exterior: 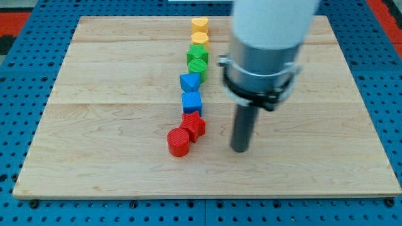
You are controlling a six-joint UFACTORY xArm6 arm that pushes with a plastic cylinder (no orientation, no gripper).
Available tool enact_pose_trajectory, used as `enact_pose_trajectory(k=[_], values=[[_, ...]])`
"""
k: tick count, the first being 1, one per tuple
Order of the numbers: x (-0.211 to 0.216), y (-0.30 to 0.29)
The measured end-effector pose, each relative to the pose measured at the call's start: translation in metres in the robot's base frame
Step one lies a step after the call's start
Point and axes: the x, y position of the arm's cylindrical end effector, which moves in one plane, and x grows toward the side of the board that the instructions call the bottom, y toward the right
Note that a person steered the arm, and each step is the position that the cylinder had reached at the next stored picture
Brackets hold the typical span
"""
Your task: Push the red star towards the left
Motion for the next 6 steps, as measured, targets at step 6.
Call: enact_pose_trajectory(k=[6], values=[[-0.034,-0.107]])
